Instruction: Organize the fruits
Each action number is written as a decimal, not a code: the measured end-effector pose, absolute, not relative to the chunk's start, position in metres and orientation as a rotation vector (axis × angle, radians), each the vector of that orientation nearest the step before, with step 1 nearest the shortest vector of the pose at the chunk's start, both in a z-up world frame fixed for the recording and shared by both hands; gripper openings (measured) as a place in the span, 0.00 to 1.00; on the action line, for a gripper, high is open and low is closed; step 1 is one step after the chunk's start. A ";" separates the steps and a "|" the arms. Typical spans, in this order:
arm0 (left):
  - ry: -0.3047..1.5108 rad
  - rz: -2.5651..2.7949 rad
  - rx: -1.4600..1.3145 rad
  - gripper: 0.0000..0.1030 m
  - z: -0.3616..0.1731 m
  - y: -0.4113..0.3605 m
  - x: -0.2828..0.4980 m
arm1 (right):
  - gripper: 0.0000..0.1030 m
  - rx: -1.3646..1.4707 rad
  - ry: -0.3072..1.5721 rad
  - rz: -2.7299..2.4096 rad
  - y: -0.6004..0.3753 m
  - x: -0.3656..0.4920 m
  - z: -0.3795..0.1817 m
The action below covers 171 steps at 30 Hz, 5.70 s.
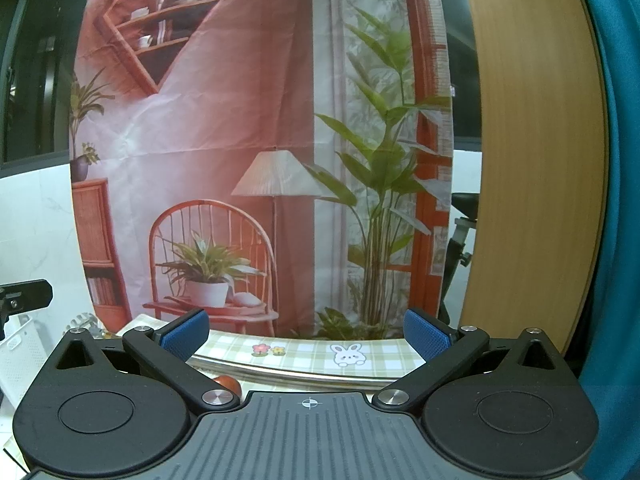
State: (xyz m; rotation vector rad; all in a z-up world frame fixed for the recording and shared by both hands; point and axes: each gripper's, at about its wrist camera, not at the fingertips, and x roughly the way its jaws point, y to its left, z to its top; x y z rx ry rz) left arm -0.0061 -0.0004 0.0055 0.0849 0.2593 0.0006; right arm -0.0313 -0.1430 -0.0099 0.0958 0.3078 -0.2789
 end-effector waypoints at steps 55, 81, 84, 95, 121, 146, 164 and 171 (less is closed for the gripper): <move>0.250 -0.005 0.084 1.00 0.006 -0.004 -0.008 | 1.00 0.098 0.303 -0.277 -0.144 -0.036 -0.006; 0.492 0.065 0.002 1.00 -0.086 0.060 0.097 | 1.00 0.170 0.351 -0.264 -0.192 0.001 -0.073; 0.522 0.044 0.003 0.99 -0.111 0.068 0.113 | 1.00 0.174 0.388 -0.273 -0.199 0.015 -0.093; 0.631 -0.106 0.108 0.73 -0.196 0.063 0.180 | 1.00 0.205 0.511 -0.273 -0.208 0.058 -0.154; 0.777 -0.308 0.109 0.29 -0.277 0.045 0.270 | 1.00 0.311 0.644 -0.318 -0.249 0.118 -0.216; 0.640 -0.333 0.002 0.29 -0.220 0.046 0.189 | 0.94 0.259 0.685 -0.286 -0.256 0.136 -0.236; 0.653 -0.356 -0.029 0.29 -0.223 0.042 0.177 | 0.52 0.155 0.811 0.056 -0.248 0.215 -0.264; 0.662 -0.368 -0.032 0.29 -0.225 0.040 0.178 | 0.42 0.136 0.858 0.118 -0.242 0.221 -0.269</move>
